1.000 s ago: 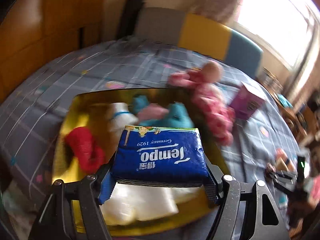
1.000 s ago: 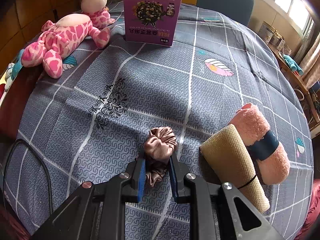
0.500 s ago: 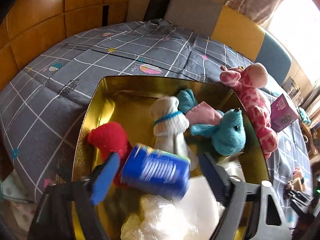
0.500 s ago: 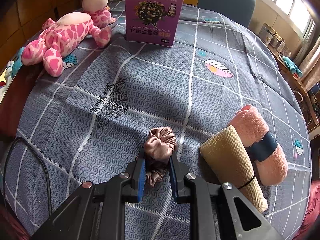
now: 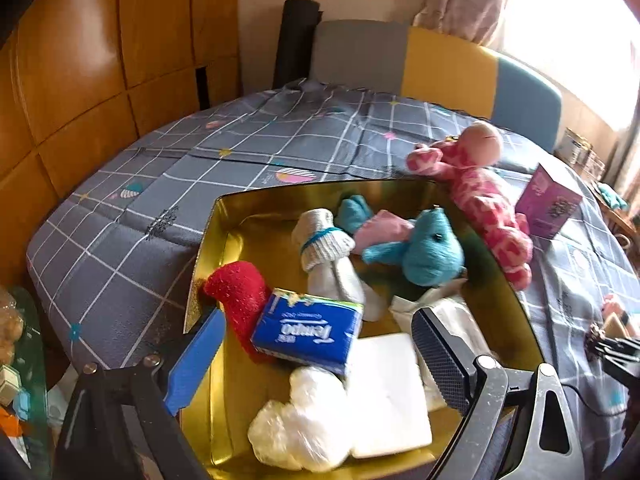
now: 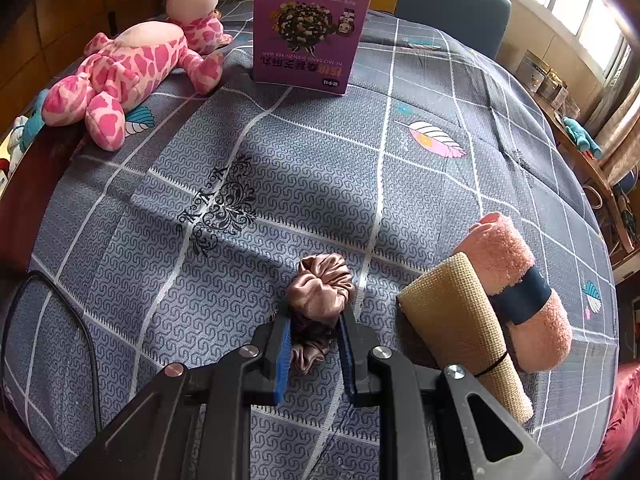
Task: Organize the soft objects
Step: 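Carry the blue tissue pack into the gold tray and open the left gripper, then carry the brown scrunchie into the gold tray and open the right gripper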
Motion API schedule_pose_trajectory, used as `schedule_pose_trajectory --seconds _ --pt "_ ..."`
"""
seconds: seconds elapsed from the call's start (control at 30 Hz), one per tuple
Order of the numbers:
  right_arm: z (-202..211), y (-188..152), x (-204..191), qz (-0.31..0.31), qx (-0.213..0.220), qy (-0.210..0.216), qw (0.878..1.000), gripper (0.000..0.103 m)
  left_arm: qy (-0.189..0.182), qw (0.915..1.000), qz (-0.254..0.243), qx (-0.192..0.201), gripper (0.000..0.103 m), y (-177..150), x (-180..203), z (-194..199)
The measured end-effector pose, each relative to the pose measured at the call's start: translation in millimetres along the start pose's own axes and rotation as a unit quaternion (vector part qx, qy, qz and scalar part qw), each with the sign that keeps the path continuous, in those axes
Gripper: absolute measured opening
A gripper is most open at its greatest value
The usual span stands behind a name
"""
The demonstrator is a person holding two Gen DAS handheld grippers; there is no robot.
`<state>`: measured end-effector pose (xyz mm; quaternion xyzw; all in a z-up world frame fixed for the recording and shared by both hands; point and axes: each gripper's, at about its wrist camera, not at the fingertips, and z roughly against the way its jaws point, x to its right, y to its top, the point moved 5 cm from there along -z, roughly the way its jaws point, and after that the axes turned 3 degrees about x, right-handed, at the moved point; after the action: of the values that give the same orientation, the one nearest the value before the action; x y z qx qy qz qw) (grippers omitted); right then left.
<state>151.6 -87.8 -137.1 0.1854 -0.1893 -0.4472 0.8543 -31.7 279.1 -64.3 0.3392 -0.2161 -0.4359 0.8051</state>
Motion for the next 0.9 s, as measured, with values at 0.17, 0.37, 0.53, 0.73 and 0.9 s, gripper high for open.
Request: schedule_pose_trajectory --seconds 0.17,0.37,0.53,0.73,0.9 --pt "1 0 -1 0.002 -0.001 -0.006 1.000 0.019 -0.010 0.9999 -0.004 0.005 0.098 -3 8 13" --pt "9 5 -1 -0.016 -0.004 -0.013 1.000 0.017 -0.015 0.9996 -0.013 0.018 0.100 -6 13 26" --pt "36 17 -20 -0.029 0.023 0.029 0.999 0.017 -0.015 0.9994 -0.016 0.028 0.101 -5 13 31" --pt "87 36 -101 0.056 0.051 0.164 0.983 0.017 -0.014 0.9993 -0.011 0.033 0.101 -3 9 34" --pt "115 55 -182 0.125 0.067 0.263 0.954 0.017 -0.006 0.9993 -0.006 0.038 0.101 -2 2 37"
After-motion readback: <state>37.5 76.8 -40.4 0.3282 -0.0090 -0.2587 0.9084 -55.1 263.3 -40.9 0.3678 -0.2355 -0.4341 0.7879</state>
